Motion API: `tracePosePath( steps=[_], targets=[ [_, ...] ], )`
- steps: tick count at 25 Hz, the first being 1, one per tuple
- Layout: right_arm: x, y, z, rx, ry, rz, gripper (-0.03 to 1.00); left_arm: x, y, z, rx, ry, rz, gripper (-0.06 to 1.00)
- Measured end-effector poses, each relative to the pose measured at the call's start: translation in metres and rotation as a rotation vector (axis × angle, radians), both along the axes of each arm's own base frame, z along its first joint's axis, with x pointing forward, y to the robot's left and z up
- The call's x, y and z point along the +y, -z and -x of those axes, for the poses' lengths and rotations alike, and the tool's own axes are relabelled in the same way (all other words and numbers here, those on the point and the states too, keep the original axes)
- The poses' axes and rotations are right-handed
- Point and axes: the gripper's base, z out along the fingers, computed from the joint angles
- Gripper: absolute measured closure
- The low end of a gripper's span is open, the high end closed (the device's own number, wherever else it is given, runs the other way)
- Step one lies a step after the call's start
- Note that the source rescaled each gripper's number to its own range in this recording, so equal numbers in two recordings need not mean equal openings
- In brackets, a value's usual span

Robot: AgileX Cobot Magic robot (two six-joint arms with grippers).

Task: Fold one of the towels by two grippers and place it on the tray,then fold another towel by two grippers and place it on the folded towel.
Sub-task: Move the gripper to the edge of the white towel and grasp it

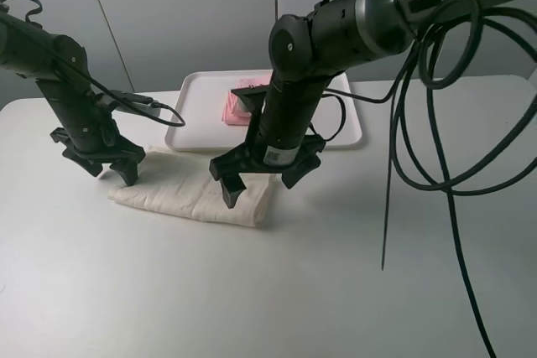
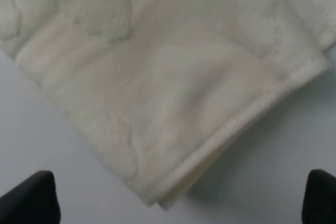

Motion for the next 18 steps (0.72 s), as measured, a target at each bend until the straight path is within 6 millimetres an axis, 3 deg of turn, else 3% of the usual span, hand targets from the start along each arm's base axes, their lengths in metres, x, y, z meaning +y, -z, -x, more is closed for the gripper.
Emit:
tracePosePath(
  steps=[8, 18],
  targets=[
    [0.013, 0.018, -0.014, 0.019, 0.046, -0.011, -0.03, 0.001, 0.000, 0.003, 0.029, 0.011, -0.018, 0.06],
    [0.012, 0.029, -0.020, -0.021, 0.061, 0.030, -0.03, 0.001, 0.000, 0.003, 0.032, 0.028, -0.035, 0.06]
  ],
)
